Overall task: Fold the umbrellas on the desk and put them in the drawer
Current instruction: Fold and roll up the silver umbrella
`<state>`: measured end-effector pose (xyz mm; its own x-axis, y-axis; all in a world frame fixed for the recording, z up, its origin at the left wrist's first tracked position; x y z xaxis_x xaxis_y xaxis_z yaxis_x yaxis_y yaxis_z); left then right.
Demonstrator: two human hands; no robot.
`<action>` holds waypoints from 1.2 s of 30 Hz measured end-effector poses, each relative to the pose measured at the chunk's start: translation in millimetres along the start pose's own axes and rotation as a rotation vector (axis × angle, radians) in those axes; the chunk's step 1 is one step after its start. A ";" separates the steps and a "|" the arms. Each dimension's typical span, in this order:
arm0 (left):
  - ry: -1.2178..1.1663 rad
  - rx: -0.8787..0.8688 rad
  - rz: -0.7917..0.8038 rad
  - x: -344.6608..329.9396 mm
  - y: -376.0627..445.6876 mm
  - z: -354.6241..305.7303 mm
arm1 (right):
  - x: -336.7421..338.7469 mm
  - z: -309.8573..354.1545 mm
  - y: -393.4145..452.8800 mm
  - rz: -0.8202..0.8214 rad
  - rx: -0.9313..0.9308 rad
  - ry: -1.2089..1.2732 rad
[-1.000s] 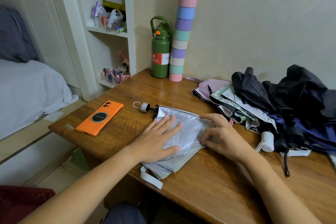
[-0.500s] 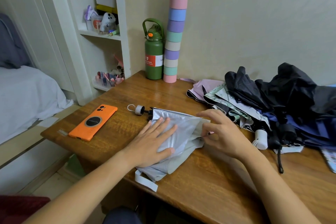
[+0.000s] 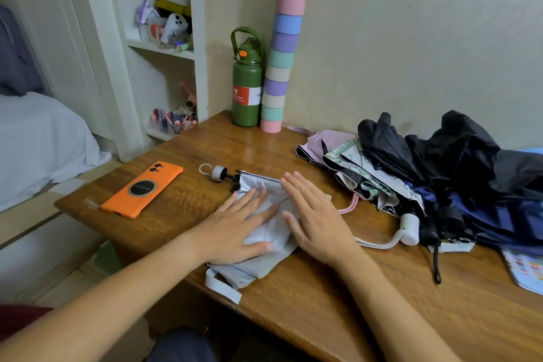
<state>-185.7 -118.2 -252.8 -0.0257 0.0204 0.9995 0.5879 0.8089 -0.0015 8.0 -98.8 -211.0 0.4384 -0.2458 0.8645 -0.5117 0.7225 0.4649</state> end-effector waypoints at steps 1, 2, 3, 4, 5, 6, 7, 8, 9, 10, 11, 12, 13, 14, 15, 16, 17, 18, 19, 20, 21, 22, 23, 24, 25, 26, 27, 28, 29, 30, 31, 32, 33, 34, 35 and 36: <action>0.008 -0.004 0.008 -0.9 -0.1 0.8 | -11.3 3.5 3.0 0.064 -0.009 -0.007; 0.017 -0.007 0.009 -1.2 -0.3 1.2 | -20.9 4.1 5.4 0.119 -0.032 -0.014; 0.025 -0.006 0.004 -1.6 -0.6 1.2 | -28.8 2.4 7.1 0.164 -0.058 -0.028; 0.025 -0.002 -0.003 -1.4 -1.0 0.9 | -35.2 -0.5 7.6 0.195 -0.079 -0.058; 0.014 0.006 -0.013 -1.5 -1.7 0.4 | -40.3 -3.2 7.2 0.209 -0.090 -0.096; 0.000 0.016 -0.025 -1.5 -2.6 -0.1 | -44.4 -5.6 6.0 0.215 -0.094 -0.133; -0.011 0.031 -0.038 -1.2 -4.1 -0.7 | -47.3 -7.3 5.1 0.221 -0.097 -0.159; -0.022 0.049 -0.046 -1.0 -6.1 -1.2 | -49.1 -8.4 4.2 0.231 -0.105 -0.172; -0.038 0.067 -0.043 -0.8 -9.1 -1.6 | -50.1 -8.9 3.8 0.242 -0.114 -0.175; -0.064 0.076 -0.033 -1.0 -13.4 -1.7 | -50.6 -8.9 4.0 0.252 -0.120 -0.173; -0.095 0.069 -0.022 -0.9 -19.6 -2.3 | -50.8 -8.6 4.3 0.263 -0.123 -0.171; -0.126 0.047 -0.016 0.7 -27.5 -3.6 | -50.8 -8.6 4.2 0.275 -0.124 -0.171; -0.153 0.012 -0.022 1.9 -37.5 -5.0 | -50.4 -8.4 4.4 0.284 -0.125 -0.174; -0.183 -0.030 -0.048 3.2 -49.1 -6.1 | -50.5 -8.7 4.5 0.291 -0.127 -0.178; -0.217 -0.071 -0.101 4.7 -62.7 -7.3 | -50.3 -8.8 4.7 0.297 -0.128 -0.182; -0.245 -0.111 -0.180 6.9 -77.5 -8.8 | -50.3 -9.1 4.7 0.300 -0.131 -0.183; -0.261 -0.148 -0.264 8.8 -93.3 -11.1 | -50.1 -9.1 5.0 0.298 -0.133 -0.183; -0.264 -0.181 -0.337 9.2 -109.1 -14.1 | -50.0 -9.1 4.9 0.295 -0.133 -0.185; -0.252 -0.203 -0.391 7.9 -124.8 -17.9 | -49.8 -8.8 5.1 0.294 -0.130 -0.186; -0.234 -0.211 -0.426 4.7 -138.9 -21.4 | -49.6 -8.4 5.2 0.293 -0.126 -0.189; -0.219 -0.196 -0.447 1.1 -150.8 -24.0 | -49.3 -8.1 5.2 0.295 -0.127 -0.192; -0.216 -0.156 -0.467 -2.7 -160.1 -25.9 | -49.7 -8.1 4.8 0.294 -0.130 -0.192; -0.230 -0.102 -0.496 -7.0 -167.3 -26.3 | -49.1 -7.4 4.7 0.292 -0.130 -0.191; -0.253 -0.052 -0.533 -11.1 -172.2 -25.9 | -49.1 -6.9 4.8 0.287 -0.131 -0.186; -0.275 -0.004 -0.571 -13.9 -175.2 -25.4 | -48.4 -6.3 5.2 0.280 -0.133 -0.176; -0.290 0.040 -0.604 -14.7 -175.6 -25.3 | -47.2 -5.6 5.6 0.255 -0.128 -0.160; -0.292 0.068 -0.625 -14.6 -174.1 -26.0 | -44.8 -3.0 5.4 0.204 -0.103 -0.138; -0.279 0.074 -0.641 -13.7 -171.3 -27.0 | -40.9 2.8 3.8 0.144 -0.053 -0.100; -0.269 0.072 -0.655 -10.9 -167.8 -28.5 | -37.1 10.9 0.9 0.093 0.021 -0.047; -0.266 0.066 -0.668 -7.0 -163.3 -29.4 | -35.0 20.6 -3.1 0.067 0.104 0.020; -0.269 0.061 -0.671 -2.9 -158.8 -28.8 | -33.5 32.2 -7.7 0.091 0.171 0.090; -0.275 0.058 -0.663 1.1 -153.7 -27.0 | -32.8 44.1 -12.7 0.139 0.208 0.137; -0.278 0.055 -0.648 4.5 -148.4 -24.3 | -31.2 55.1 -17.0 0.190 0.211 0.159; -0.276 0.053 -0.628 6.7 -142.8 -21.0 | -30.6 63.8 -21.0 0.228 0.193 0.159; -0.273 0.053 -0.607 8.5 -137.7 -17.6 | -30.1 71.4 -24.5 0.255 0.173 0.137; -0.276 0.054 -0.592 9.9 -132.7 -14.4 | -30.6 78.2 -28.1 0.279 0.166 0.100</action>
<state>-252.3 -233.8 -242.2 -0.5433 -0.2932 0.7867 0.3695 0.7579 0.5377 -48.8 -162.1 -235.6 0.3305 0.0175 0.9436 -0.7317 0.6362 0.2445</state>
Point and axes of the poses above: each hand's wrist, its own y-axis towards the middle knuckle, its own x-axis out of the back of the hand, z = x × y, the point moved 4 cm from there along y, towards the middle knuckle, and after that the axes turned 8 degrees about -x, right-handed, at the moved point
